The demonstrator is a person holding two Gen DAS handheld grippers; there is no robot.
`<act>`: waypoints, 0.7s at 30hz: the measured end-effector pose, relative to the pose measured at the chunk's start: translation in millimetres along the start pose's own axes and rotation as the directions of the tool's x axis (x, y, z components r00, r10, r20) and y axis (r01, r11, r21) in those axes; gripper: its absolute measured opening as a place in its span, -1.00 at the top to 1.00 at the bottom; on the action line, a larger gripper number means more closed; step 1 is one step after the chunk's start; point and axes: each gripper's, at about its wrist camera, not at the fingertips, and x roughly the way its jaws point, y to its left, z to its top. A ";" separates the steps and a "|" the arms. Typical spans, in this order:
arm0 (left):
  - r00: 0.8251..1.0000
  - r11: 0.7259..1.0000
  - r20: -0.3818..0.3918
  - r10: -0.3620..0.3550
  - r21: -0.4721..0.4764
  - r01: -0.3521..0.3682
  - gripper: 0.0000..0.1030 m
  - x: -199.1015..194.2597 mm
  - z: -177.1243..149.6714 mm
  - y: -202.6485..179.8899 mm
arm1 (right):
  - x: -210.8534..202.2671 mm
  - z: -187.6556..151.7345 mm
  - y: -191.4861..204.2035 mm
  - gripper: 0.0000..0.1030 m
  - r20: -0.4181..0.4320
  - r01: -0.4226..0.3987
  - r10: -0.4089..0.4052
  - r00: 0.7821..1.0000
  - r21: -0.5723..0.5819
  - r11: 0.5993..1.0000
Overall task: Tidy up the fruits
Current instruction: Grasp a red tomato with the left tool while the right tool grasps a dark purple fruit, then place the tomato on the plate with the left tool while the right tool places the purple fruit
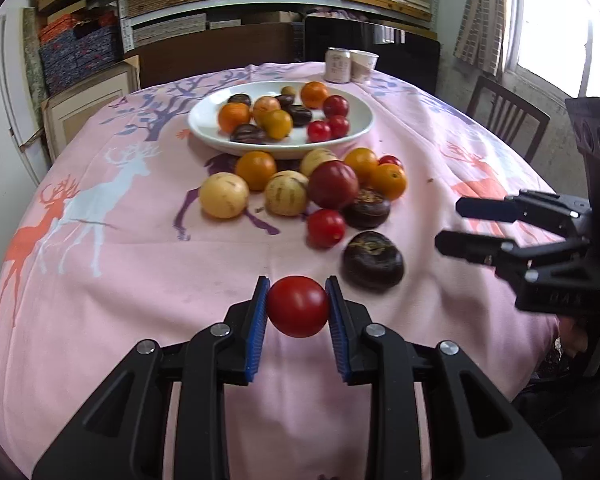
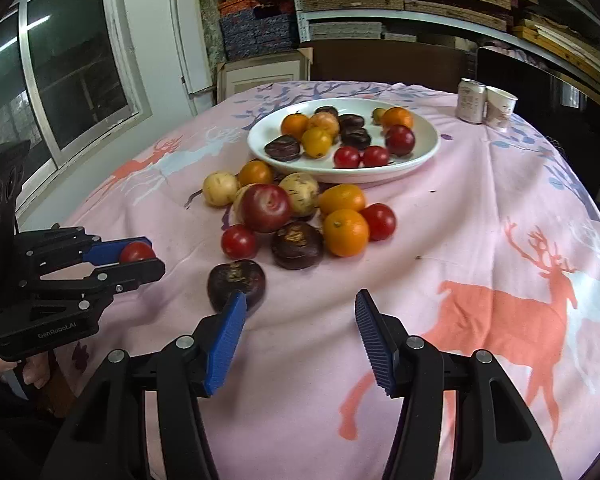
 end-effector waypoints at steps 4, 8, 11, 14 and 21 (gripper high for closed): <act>1.000 1.000 0.004 0.013 -0.021 -0.013 0.47 -3.8 -4.1 11.3 | 19.5 7.7 24.8 -0.11 -0.046 -0.048 0.047 0.998 -0.027 0.998; 1.000 0.999 0.007 0.021 -0.039 -0.020 0.47 -6.8 -8.8 20.3 | 36.5 14.5 39.6 -0.11 -0.083 -0.046 0.043 0.996 -0.036 0.998; 1.000 0.999 0.005 0.020 -0.043 -0.020 0.47 -6.9 -11.6 23.4 | 48.4 18.9 39.3 -0.03 -0.116 -0.052 0.051 0.992 -0.006 0.999; 1.000 0.999 0.004 0.018 -0.046 -0.018 0.47 -6.6 -12.4 25.3 | 54.4 18.3 40.4 0.16 -0.132 -0.051 0.050 0.990 -0.002 0.999; 1.000 0.999 0.011 0.013 -0.046 -0.012 0.47 -8.1 -10.0 24.5 | 35.9 14.3 33.4 0.17 -0.094 -0.053 0.053 0.994 0.003 0.999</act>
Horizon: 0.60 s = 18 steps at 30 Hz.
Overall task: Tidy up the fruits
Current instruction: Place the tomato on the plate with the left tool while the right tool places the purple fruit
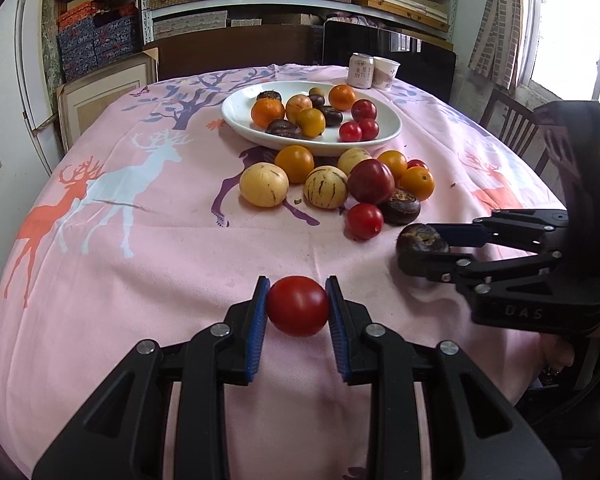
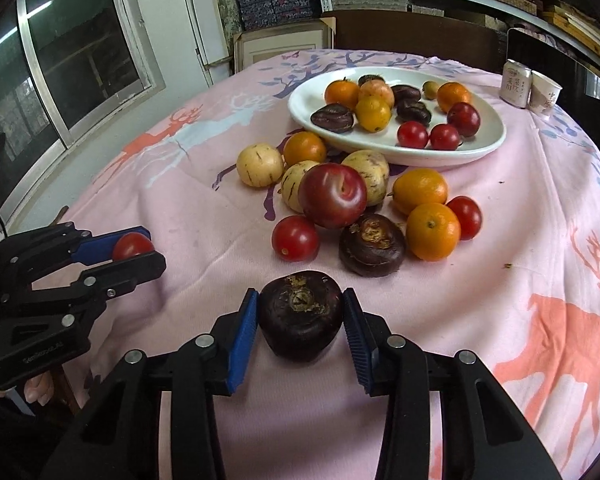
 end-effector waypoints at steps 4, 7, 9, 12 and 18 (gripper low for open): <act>1.000 1.000 0.009 -0.001 0.006 0.001 0.47 -3.3 8.1 -0.4 | -26.2 3.7 -16.5 0.17 0.061 0.007 -0.009 0.998 0.025 1.000; 0.999 1.000 0.033 0.001 0.007 -0.001 0.47 -8.4 21.9 1.4 | -47.7 11.8 -34.3 0.17 0.120 0.024 -0.030 0.992 0.049 0.999; 0.999 1.000 0.053 -0.002 0.013 0.001 0.47 -11.4 36.5 2.3 | -60.5 19.4 -48.8 0.17 0.161 0.043 -0.053 0.986 0.069 0.997; 0.997 1.000 0.072 -0.005 0.025 0.003 0.47 -9.7 61.2 0.9 | -75.7 34.8 -72.8 0.17 0.216 0.070 -0.092 0.972 0.107 0.992; 0.995 0.998 0.084 -0.047 0.037 0.044 0.46 19.7 113.2 -10.5 | -89.5 75.6 -117.5 0.17 0.316 0.077 -0.133 0.939 0.185 0.980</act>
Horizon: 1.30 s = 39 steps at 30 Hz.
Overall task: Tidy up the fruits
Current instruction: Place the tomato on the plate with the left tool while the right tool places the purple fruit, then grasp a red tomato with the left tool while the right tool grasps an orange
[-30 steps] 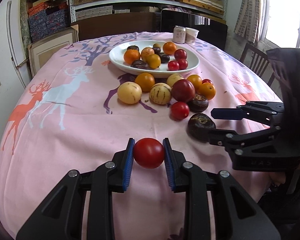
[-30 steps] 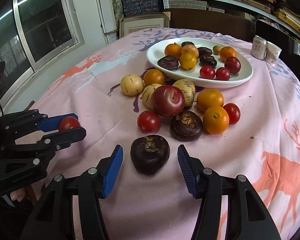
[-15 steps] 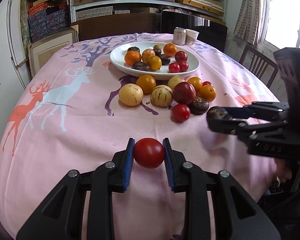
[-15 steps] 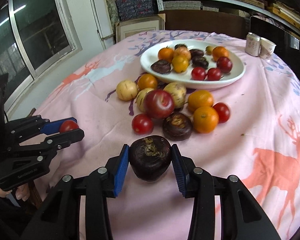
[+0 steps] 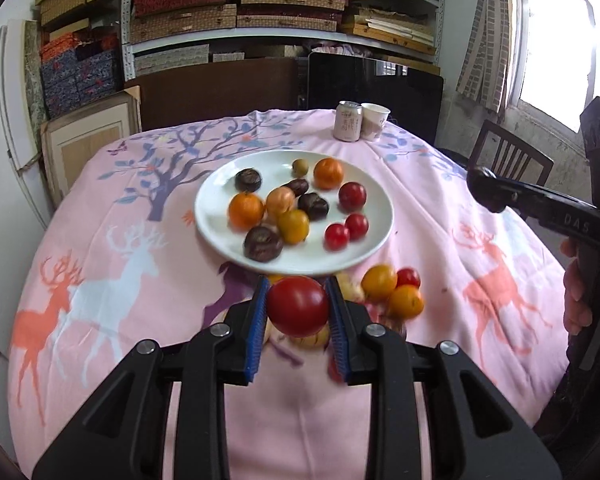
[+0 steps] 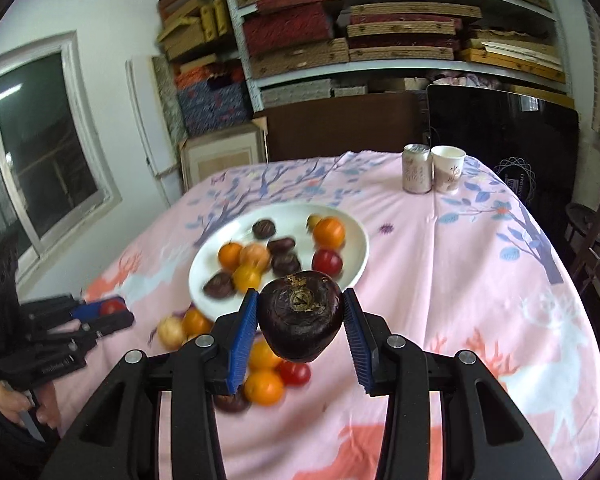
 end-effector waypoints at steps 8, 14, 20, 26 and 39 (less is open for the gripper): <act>0.996 1.000 -0.090 -0.015 0.024 0.017 0.46 87.1 37.7 -19.0 | 82.8 26.2 -0.1 0.17 -0.060 -0.031 0.030 0.998 -0.007 1.000; 0.989 1.000 -0.147 -0.021 -0.003 0.020 0.37 131.4 43.0 -12.9 | 138.6 28.7 4.4 0.15 -0.129 -0.054 0.054 0.990 -0.002 0.999; 0.998 0.999 -0.066 0.005 -0.051 -0.009 -0.33 108.7 43.9 1.0 | 119.2 24.1 -1.2 -0.14 -0.080 -0.065 0.066 0.995 0.017 0.998; 0.998 1.000 -0.061 0.004 0.026 -0.002 -0.34 66.9 12.8 -14.6 | 77.6 -4.9 -10.0 -0.14 -0.056 -0.058 0.059 0.997 0.019 0.998; 0.987 0.996 -0.157 -0.044 0.070 0.056 -0.33 42.2 -63.1 -36.1 | 40.6 -59.5 -26.0 -0.14 -0.072 0.029 -0.026 0.997 0.050 0.998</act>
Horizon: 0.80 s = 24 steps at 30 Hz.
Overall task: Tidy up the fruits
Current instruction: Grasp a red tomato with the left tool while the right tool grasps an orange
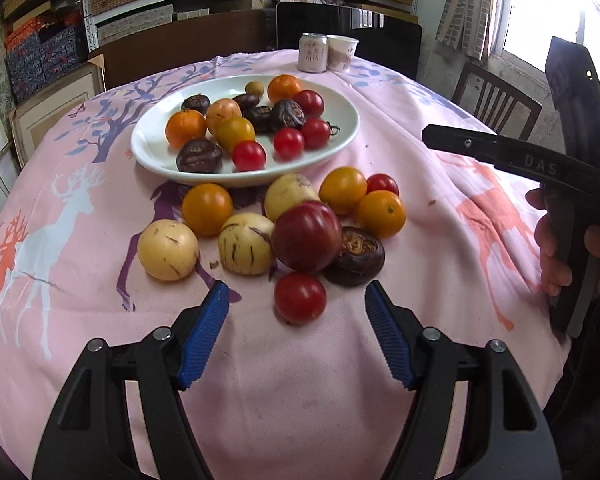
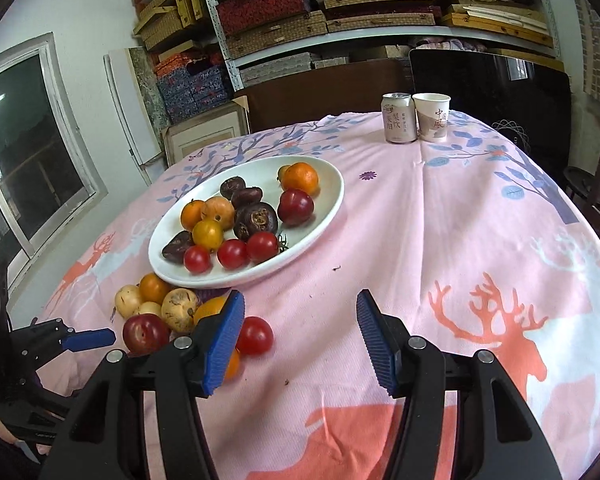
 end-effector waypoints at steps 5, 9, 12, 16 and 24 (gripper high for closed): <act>1.000 1.000 -0.022 0.018 0.017 -0.017 -0.17 8.4 -0.5 -8.8 | 3.2 -2.9 -4.9 -0.14 -0.016 -0.011 0.012 1.000 0.027 1.000; 0.999 1.000 -0.052 0.004 0.006 -0.004 0.14 16.7 1.3 -8.0 | 5.8 -4.3 -4.2 -0.14 -0.030 -0.020 0.021 0.999 0.022 1.000; 0.999 1.000 -0.054 0.007 0.003 -0.007 0.25 19.1 2.2 -7.3 | 5.8 -4.6 -2.1 -0.14 -0.034 -0.024 0.025 0.999 0.016 1.000; 0.999 1.000 -0.047 0.003 -0.010 -0.003 0.46 15.9 1.2 -5.4 | 5.6 -5.5 -1.6 -0.14 -0.038 -0.026 0.027 0.999 0.015 1.000; 1.000 0.999 -0.023 -0.010 -0.033 0.010 0.46 -7.0 -15.9 -4.4 | 0.5 -7.5 12.5 -0.14 -0.031 -0.030 0.028 0.999 -0.058 0.998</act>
